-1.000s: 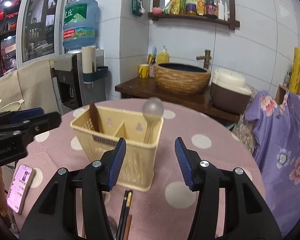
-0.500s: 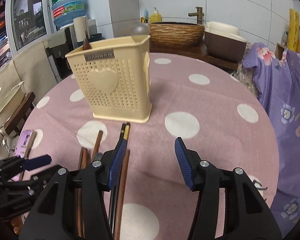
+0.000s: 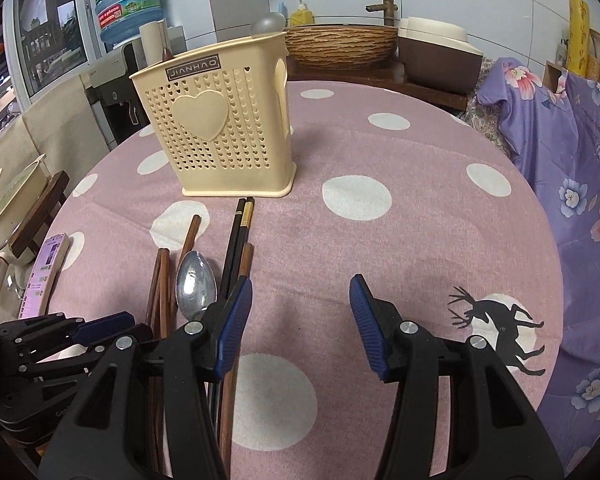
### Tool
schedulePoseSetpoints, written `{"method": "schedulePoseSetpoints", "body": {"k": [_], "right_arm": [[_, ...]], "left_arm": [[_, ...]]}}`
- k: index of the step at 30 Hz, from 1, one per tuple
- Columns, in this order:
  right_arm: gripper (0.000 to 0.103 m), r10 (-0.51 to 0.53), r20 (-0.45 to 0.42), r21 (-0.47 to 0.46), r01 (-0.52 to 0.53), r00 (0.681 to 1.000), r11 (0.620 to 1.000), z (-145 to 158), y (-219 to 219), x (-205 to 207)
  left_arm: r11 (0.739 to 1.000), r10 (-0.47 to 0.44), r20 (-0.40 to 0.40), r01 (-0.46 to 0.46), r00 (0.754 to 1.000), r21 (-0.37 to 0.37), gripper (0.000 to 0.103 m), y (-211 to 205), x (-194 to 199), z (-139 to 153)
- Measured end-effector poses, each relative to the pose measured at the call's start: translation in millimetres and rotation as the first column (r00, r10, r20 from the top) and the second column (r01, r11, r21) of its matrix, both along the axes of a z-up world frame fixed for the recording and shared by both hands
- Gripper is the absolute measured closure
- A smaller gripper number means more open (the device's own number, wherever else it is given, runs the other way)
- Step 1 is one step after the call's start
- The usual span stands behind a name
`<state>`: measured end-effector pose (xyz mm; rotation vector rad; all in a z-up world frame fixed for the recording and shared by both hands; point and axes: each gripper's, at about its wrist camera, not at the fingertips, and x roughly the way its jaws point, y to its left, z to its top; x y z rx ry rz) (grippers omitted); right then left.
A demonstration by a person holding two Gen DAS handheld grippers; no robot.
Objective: Organize utensils
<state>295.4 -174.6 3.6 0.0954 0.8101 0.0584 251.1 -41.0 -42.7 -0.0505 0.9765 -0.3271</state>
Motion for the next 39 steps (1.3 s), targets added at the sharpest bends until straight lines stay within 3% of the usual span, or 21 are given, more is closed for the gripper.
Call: {"method": "schedulePoseSetpoints", "body": {"k": [11, 20, 31, 39], "right_arm": [[0.051, 0.004, -0.024, -0.007, -0.005, 1.000, 1.000, -4.2, 3.6, 0.8], [0.051, 0.020, -0.042, -0.006, -0.020, 0.999, 1.000, -8.3, 9.8, 2.2], [0.053, 0.094, -0.142, -0.009, -0.096, 0.985, 0.995, -33.9, 33.4, 9.5], [0.061, 0.033, -0.156, -0.015, -0.035, 0.987, 0.999, -31.9, 17.5, 13.0]], "left_arm": [[0.999, 0.036, 0.004, -0.036, 0.999, 0.020, 0.080, 9.1, -1.5, 0.5], [0.999, 0.045, 0.008, -0.045, 0.999, -0.013, 0.080, 8.3, 4.4, 4.7], [0.998, 0.057, -0.010, -0.057, 0.998, -0.011, 0.084, 11.8, 6.4, -0.7], [0.996, 0.083, -0.025, -0.083, 0.996, -0.029, 0.084, 19.4, 7.5, 0.4]]}}
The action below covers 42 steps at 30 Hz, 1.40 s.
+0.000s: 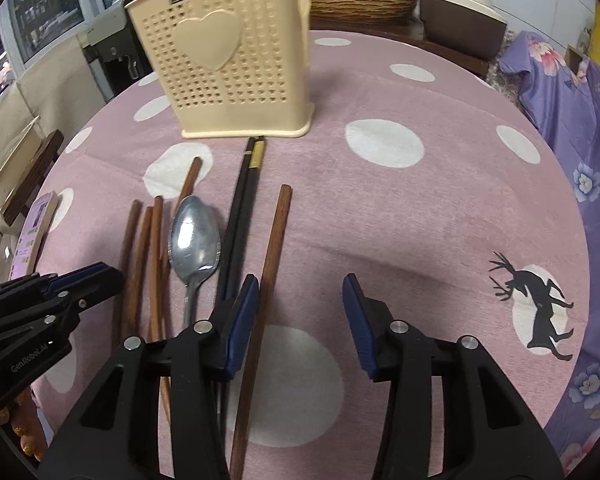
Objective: Organize utensils
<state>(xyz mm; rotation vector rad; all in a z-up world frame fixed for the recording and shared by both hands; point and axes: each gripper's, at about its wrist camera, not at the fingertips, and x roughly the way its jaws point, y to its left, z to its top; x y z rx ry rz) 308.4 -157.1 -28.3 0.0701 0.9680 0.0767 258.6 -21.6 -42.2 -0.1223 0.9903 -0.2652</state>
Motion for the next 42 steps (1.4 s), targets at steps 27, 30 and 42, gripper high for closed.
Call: {"method": "schedulePoseSetpoints", "body": {"k": [27, 30, 42], "right_arm": [[0.073, -0.019, -0.022, -0.028, 0.018, 1.000, 0.999, -3.2, 16.5, 37.9], [0.075, -0.022, -0.019, -0.046, 0.021, 1.000, 0.999, -3.6, 18.6, 42.0], [0.094, -0.044, -0.006, -0.066, 0.043, 0.999, 0.997, -3.3, 19.6, 51.3]], "left_arm": [[0.999, 0.051, -0.008, -0.051, 0.999, -0.004, 0.084, -1.4, 33.7, -0.1], [0.998, 0.055, -0.007, -0.055, 0.998, 0.001, 0.084, -2.1, 37.3, -0.1], [0.997, 0.066, 0.015, -0.067, 0.998, 0.043, 0.093, -5.6, 41.7, -0.6]]}}
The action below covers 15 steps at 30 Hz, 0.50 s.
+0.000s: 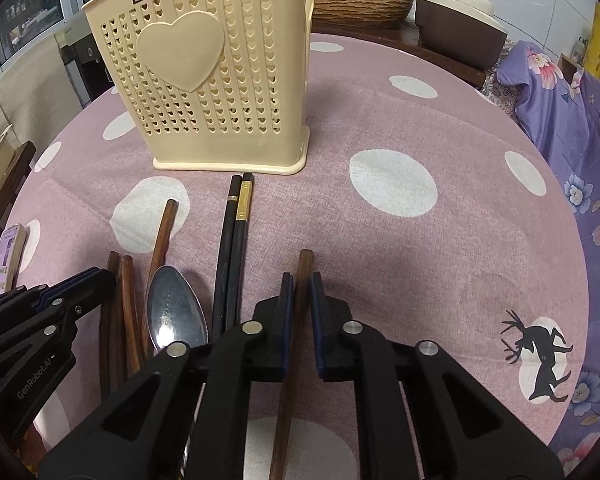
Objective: Organize utensils
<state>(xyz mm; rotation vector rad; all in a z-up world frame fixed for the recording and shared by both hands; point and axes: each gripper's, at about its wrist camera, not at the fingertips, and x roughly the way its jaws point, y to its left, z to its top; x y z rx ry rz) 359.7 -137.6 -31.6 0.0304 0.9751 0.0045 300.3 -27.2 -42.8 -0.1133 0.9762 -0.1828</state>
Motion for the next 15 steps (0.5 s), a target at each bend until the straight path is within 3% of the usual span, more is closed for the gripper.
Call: {"method": "schedulePoseSetpoints", "body": {"k": [15], "right_arm": [[0.093, 0.001, 0.000, 0.021, -0.002, 1.000, 1.000, -1.6, -8.4, -0.1]], "left_arm": [[1.000, -0.015, 0.018, 0.014, 1.000, 0.026, 0.091, 5.3, -12.0, -1.1]]}}
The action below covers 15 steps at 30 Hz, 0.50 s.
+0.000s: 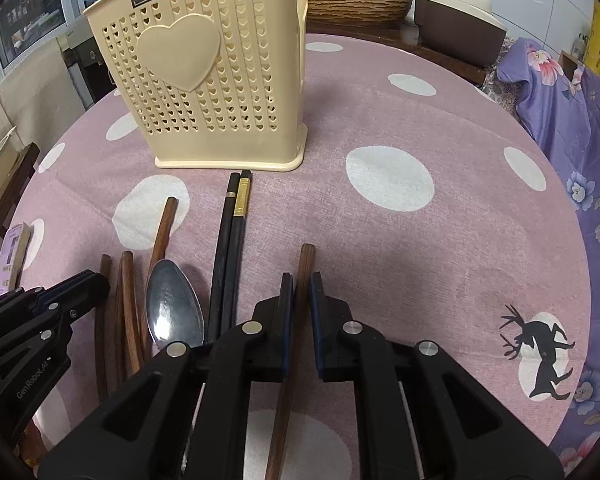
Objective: Organize utensils
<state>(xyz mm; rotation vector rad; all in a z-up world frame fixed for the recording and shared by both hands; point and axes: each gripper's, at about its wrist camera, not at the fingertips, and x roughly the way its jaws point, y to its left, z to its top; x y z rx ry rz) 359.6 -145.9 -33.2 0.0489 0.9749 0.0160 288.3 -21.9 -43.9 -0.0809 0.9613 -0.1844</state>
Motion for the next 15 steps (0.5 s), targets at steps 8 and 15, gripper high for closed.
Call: {"method": "schedulePoseSetpoints", "body": {"k": [8, 15], "right_arm": [[0.075, -0.006, 0.001, 0.018, 0.006, 1.000, 1.000, 1.7, -3.6, -10.6], [0.073, -0.003, -0.010, 0.022, 0.003, 1.000, 1.000, 0.6, -6.7, -19.3]], "left_arm": [[0.999, -0.001, -0.023, -0.001, 1.000, -0.052, 0.072, 6.1, -7.5, 1.5], [0.999, 0.019, -0.010, -0.020, 1.000, -0.040, 0.063, 7.0, -14.2, 1.4]]}}
